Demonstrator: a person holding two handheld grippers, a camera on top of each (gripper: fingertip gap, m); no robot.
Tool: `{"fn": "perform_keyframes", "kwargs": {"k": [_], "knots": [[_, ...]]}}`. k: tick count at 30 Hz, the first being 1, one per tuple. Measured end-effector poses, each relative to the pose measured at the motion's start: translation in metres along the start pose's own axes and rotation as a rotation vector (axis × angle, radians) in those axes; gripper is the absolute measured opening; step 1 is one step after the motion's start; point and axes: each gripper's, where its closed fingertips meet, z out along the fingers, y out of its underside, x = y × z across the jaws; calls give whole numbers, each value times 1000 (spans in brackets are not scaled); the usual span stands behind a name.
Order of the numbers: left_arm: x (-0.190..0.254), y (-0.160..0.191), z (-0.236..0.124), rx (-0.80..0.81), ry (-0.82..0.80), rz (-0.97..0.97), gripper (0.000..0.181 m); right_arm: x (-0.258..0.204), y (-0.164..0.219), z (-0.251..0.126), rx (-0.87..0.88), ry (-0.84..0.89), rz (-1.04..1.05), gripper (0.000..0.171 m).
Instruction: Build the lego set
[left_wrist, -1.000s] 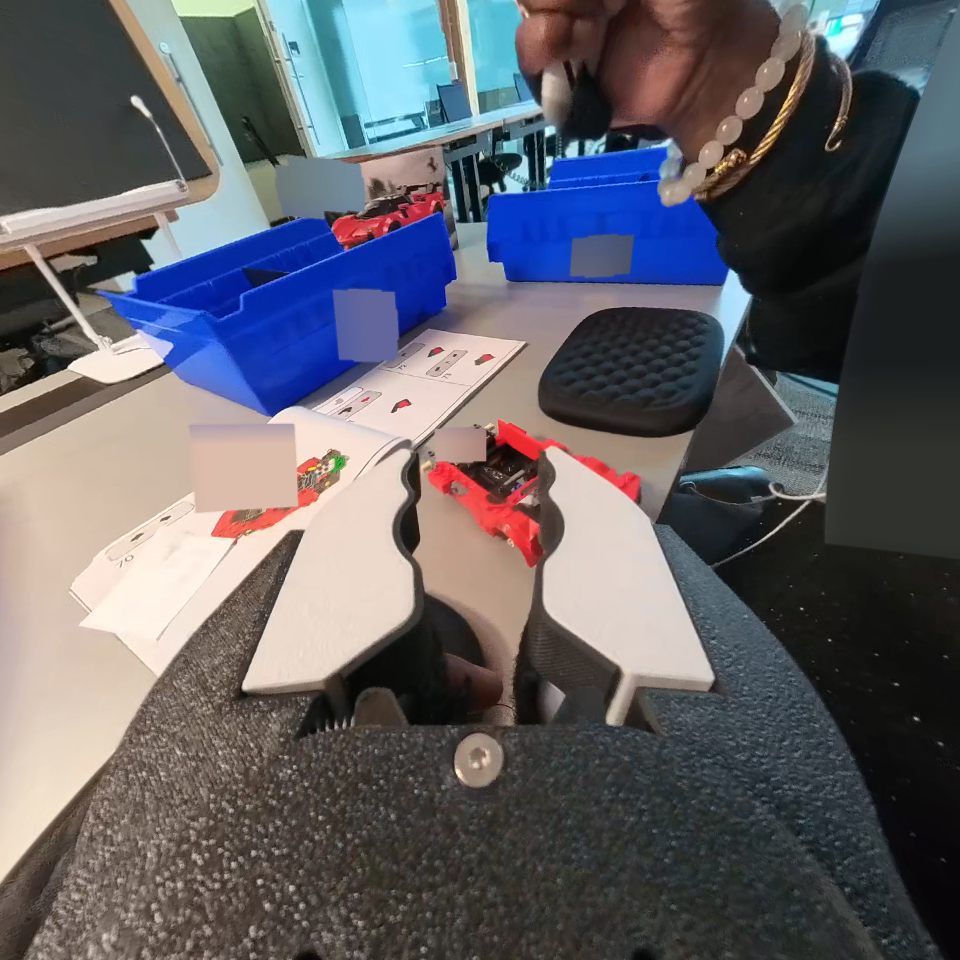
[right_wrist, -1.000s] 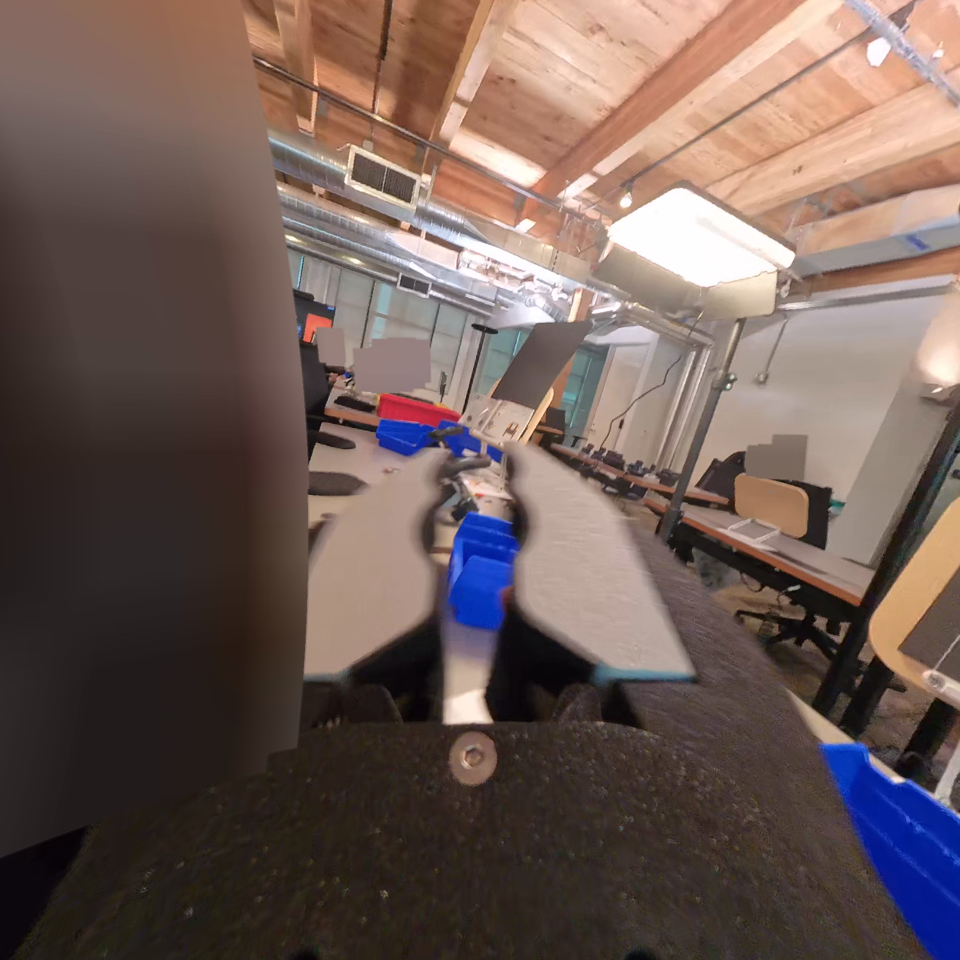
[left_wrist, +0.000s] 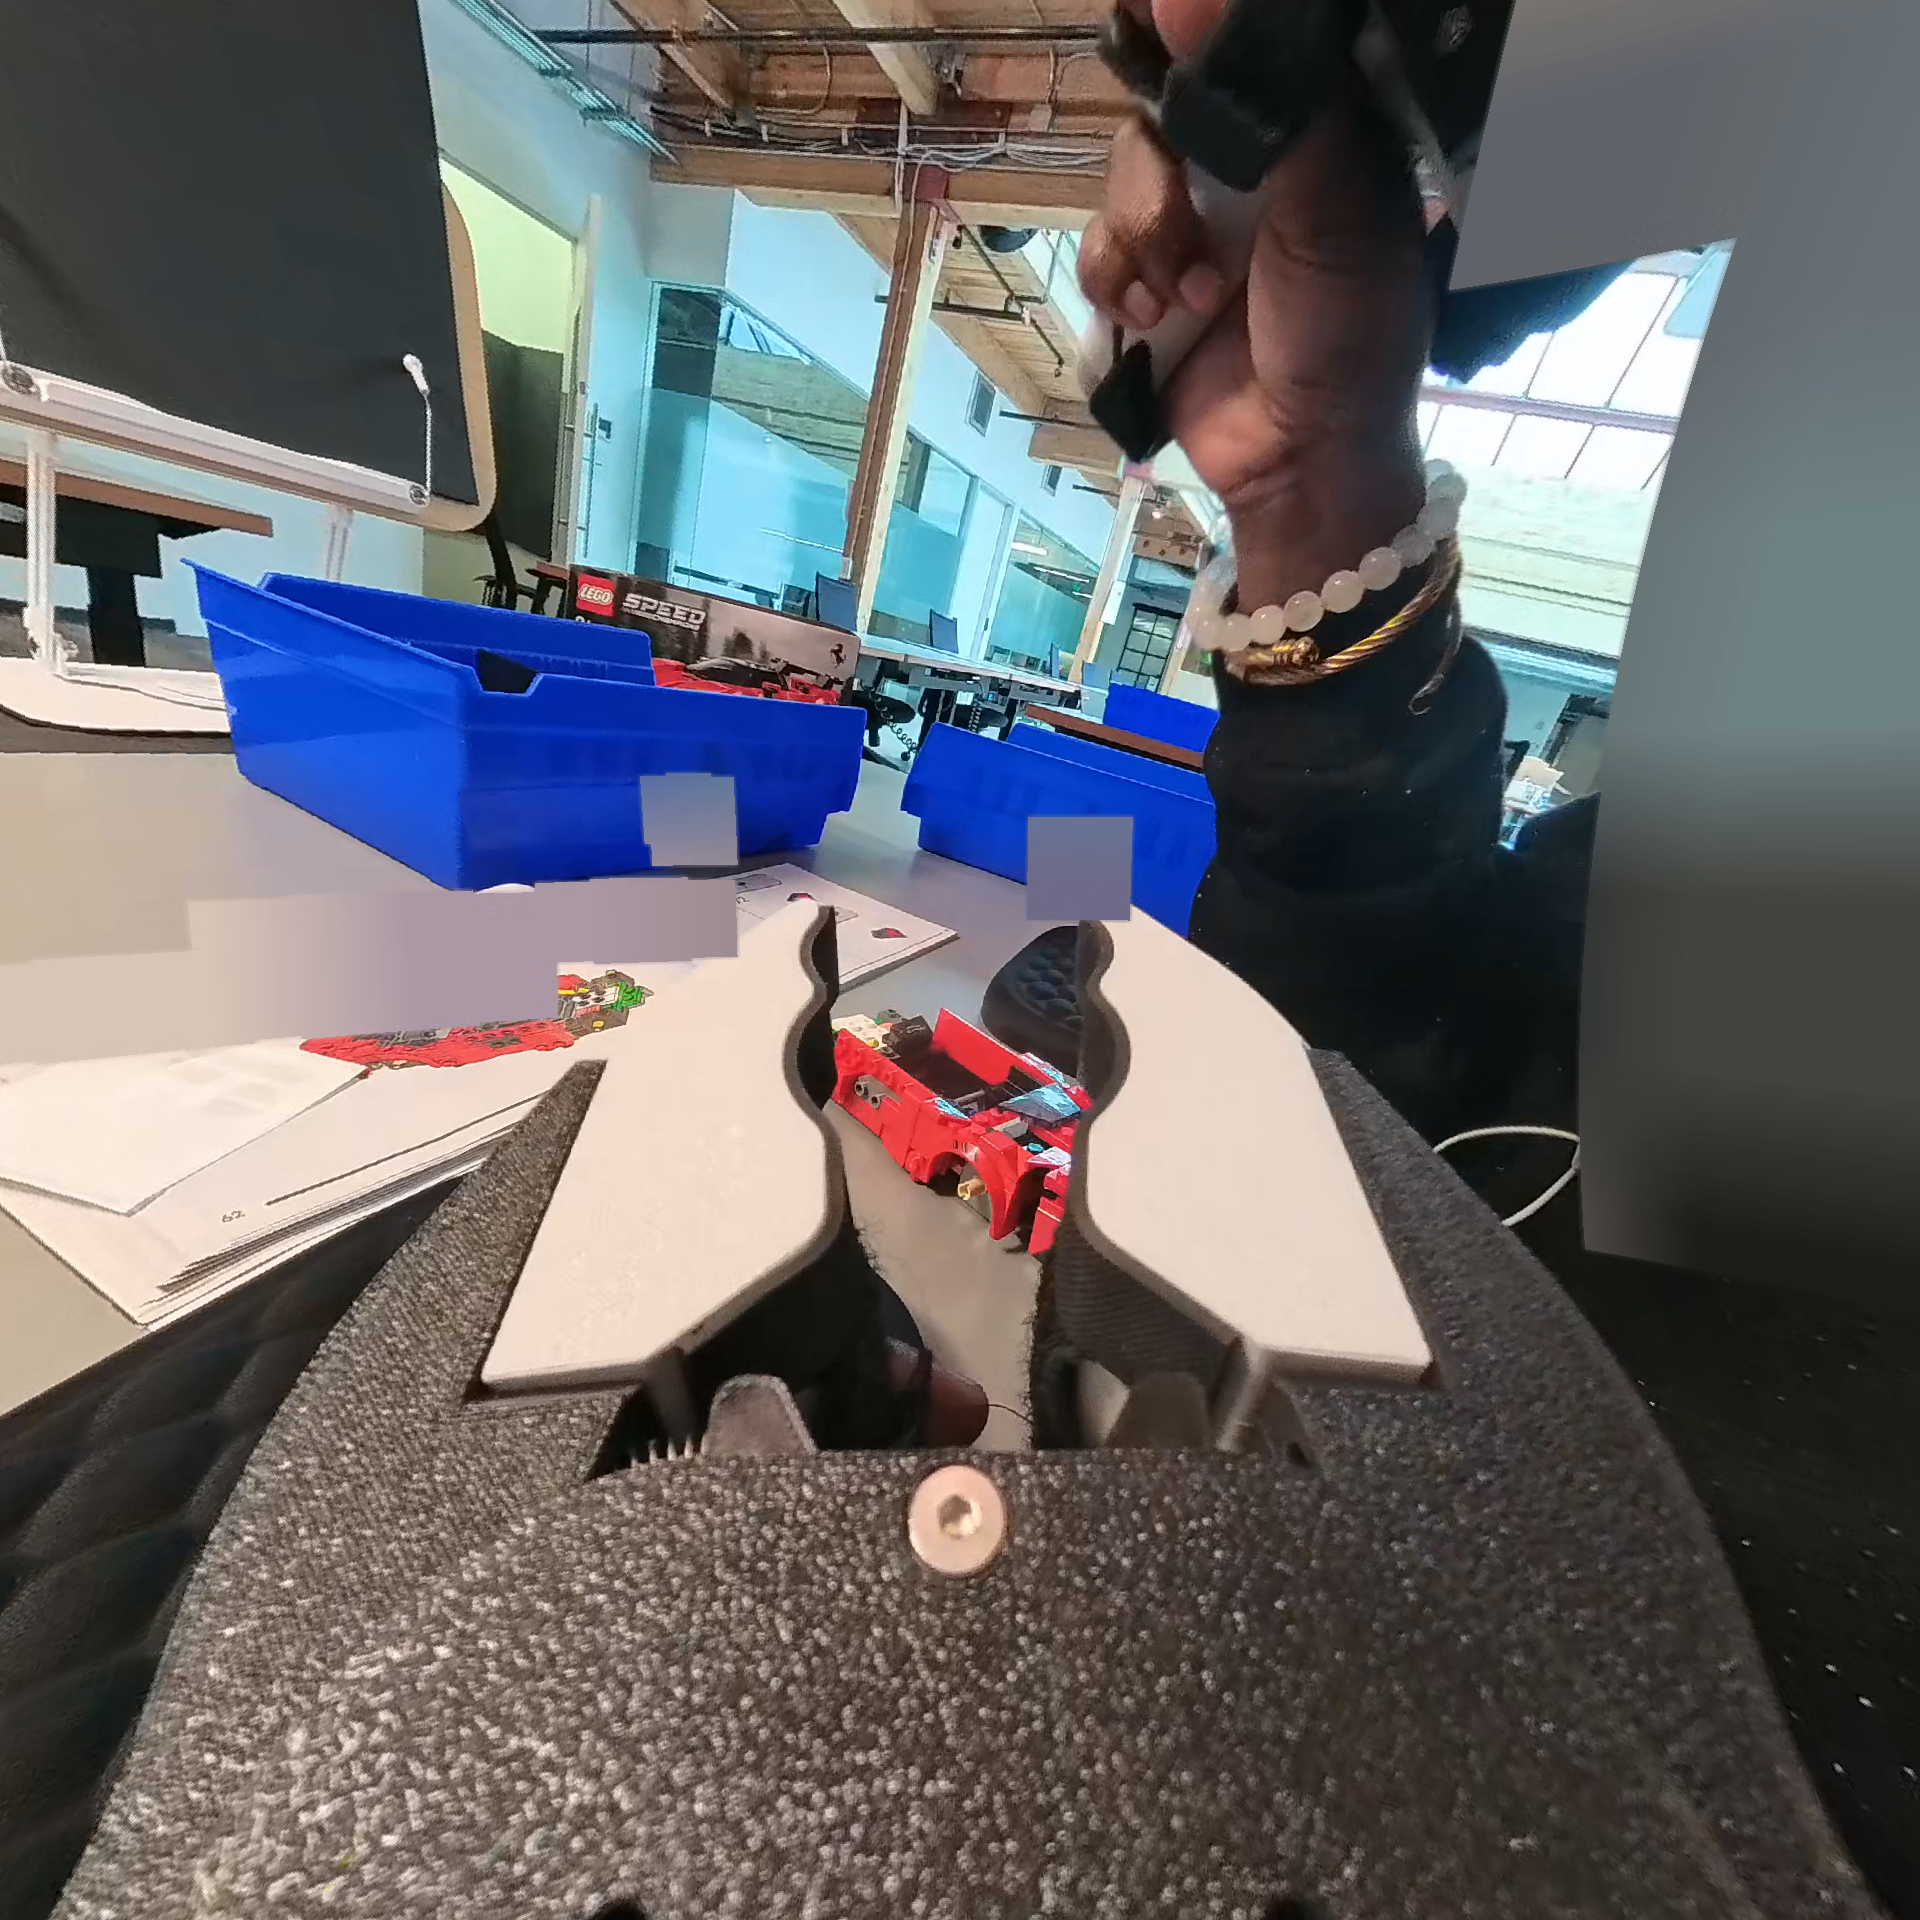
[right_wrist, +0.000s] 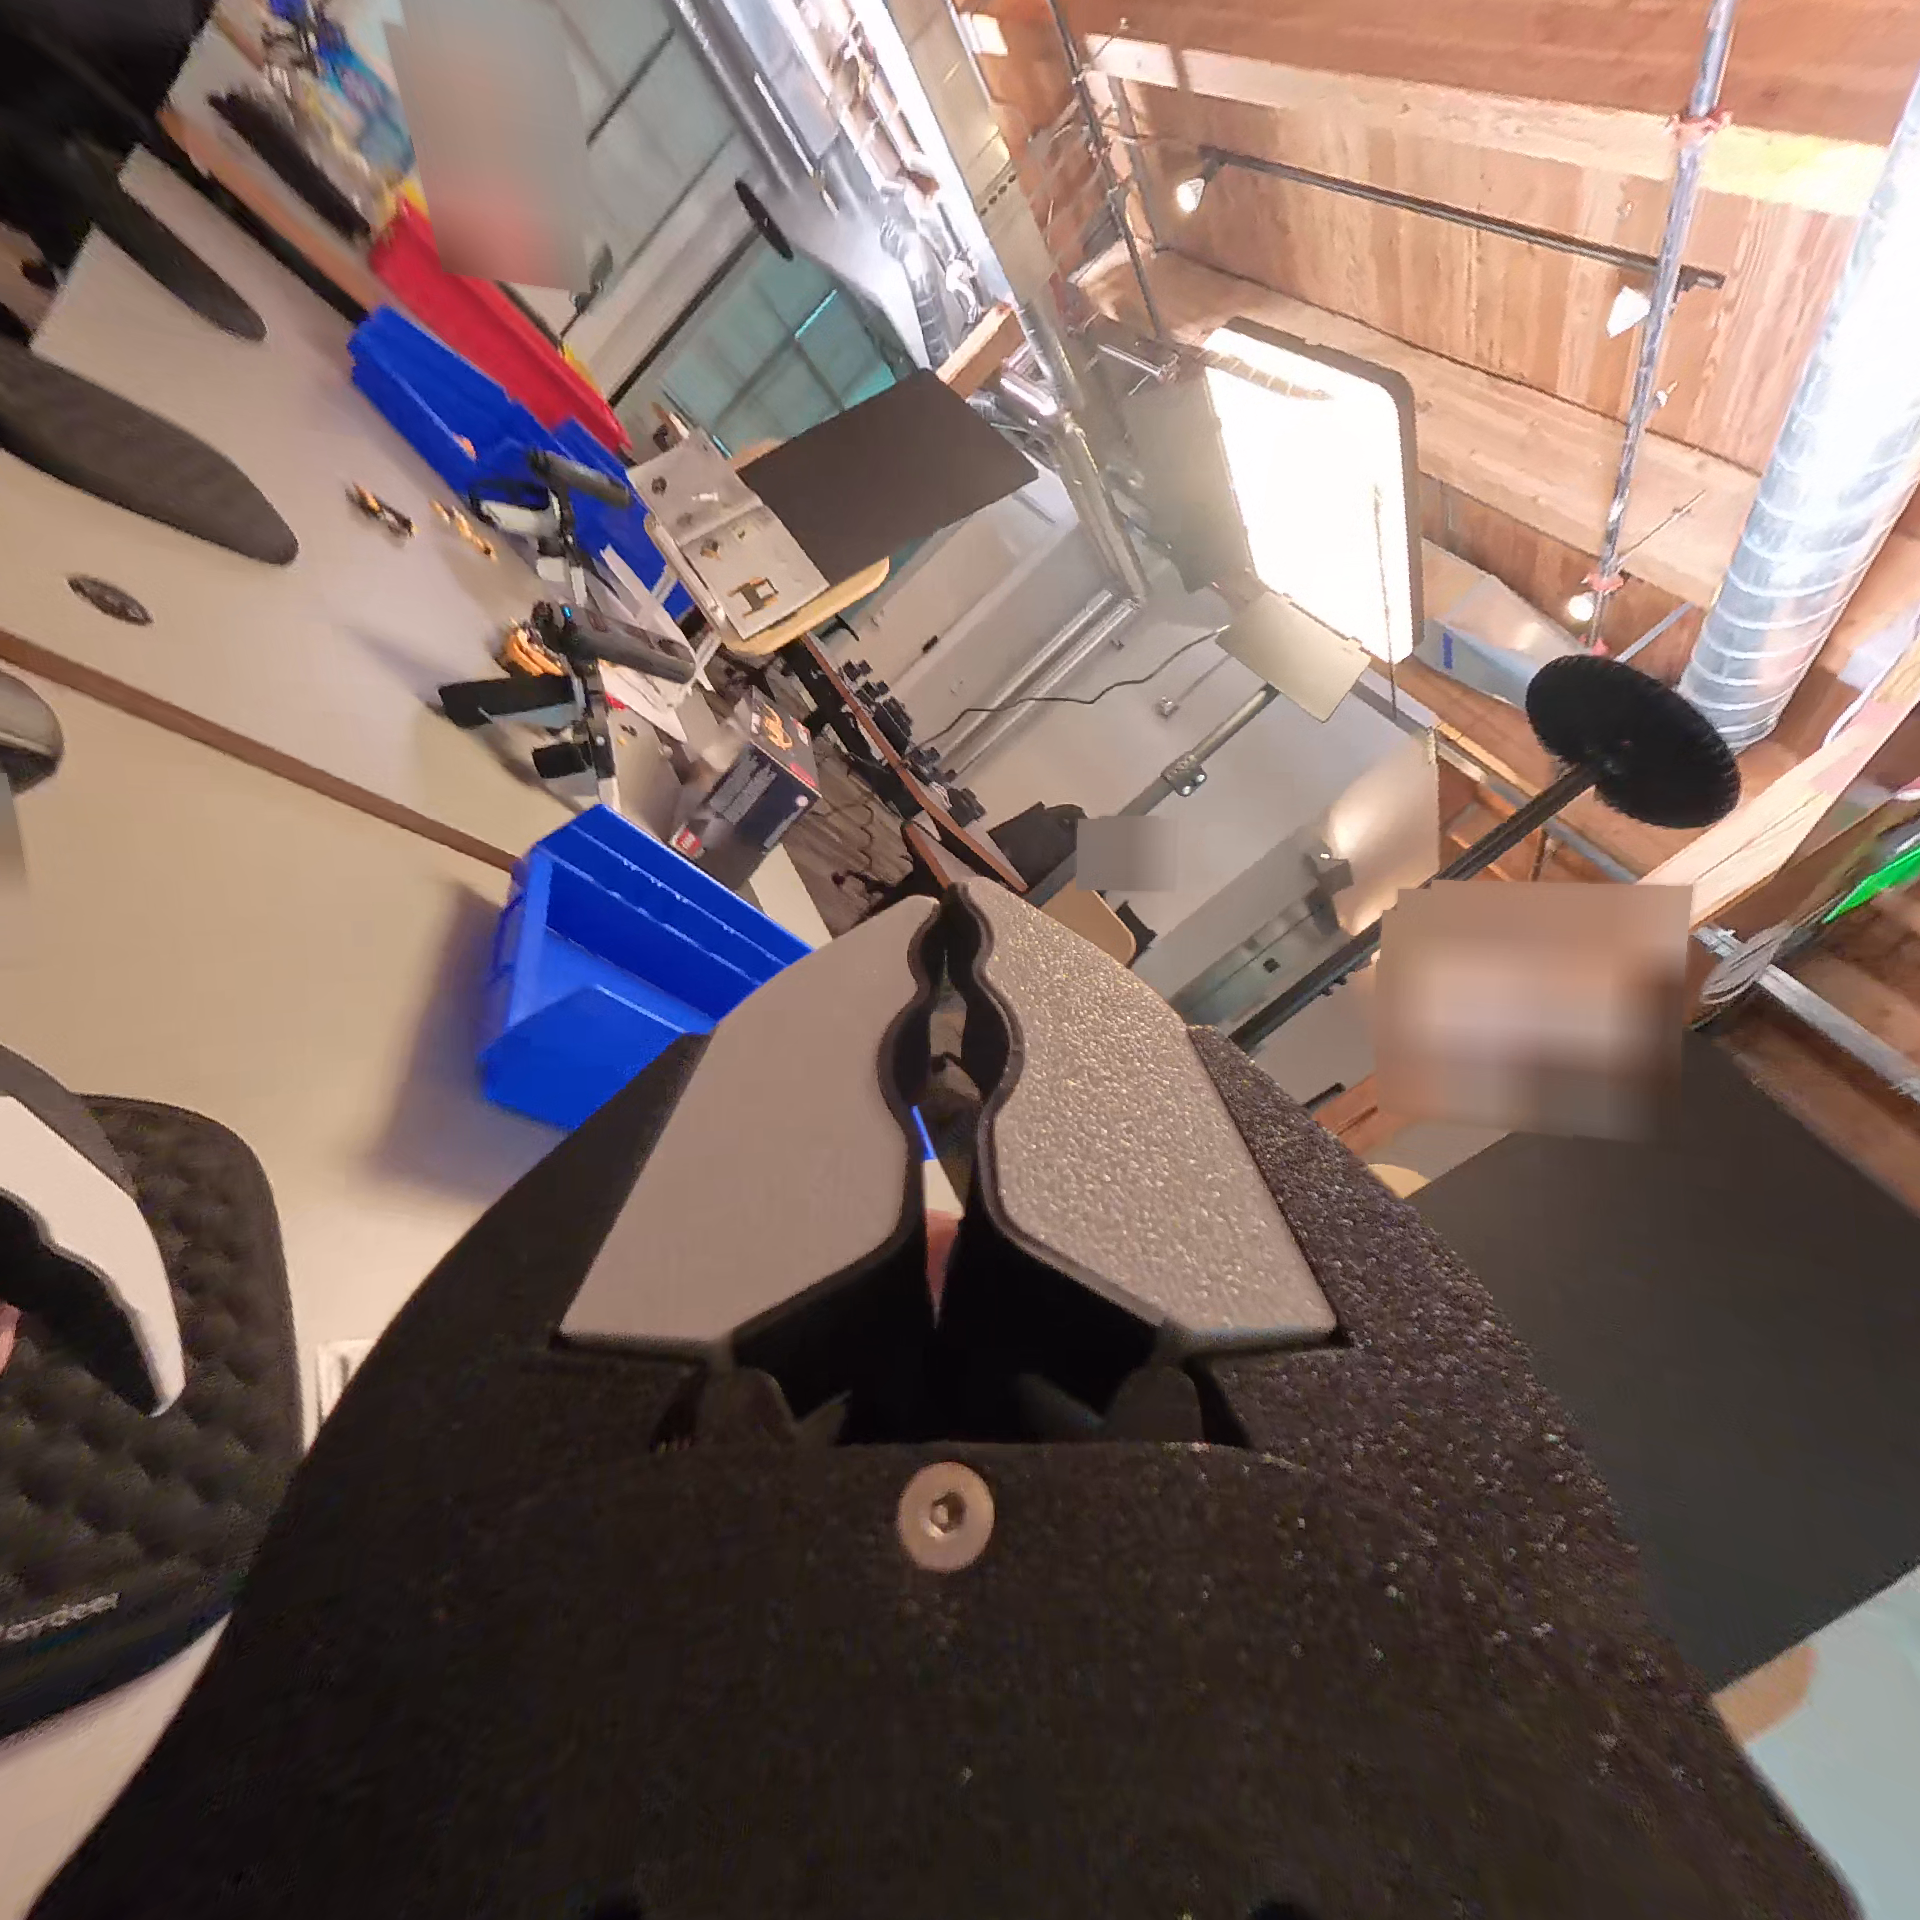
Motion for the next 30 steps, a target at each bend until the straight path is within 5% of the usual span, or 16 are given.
{"fn": "perform_keyframes", "kwargs": {"k": [12, 25, 27, 28, 30], "knots": [[-2, 3, 3, -25, -3, -13, 44, -14, -17, 50, -22, -65, -89, 0], [-1, 10, 10, -94, -49, 57, 44, 10, 15, 10, -62, -53, 66, 0], [1, 8, 13, -131, -65, 133, 46, 15, 20, -1, -60, -54, 127, 40], [4, 1, 16, -136, -66, 186, 48, 17, 25, -6, -85, -55, 134, 43], [9, -26, 22, -107, -58, 303, 48, 24, 25, -19, -78, -26, 65, 5]]}}
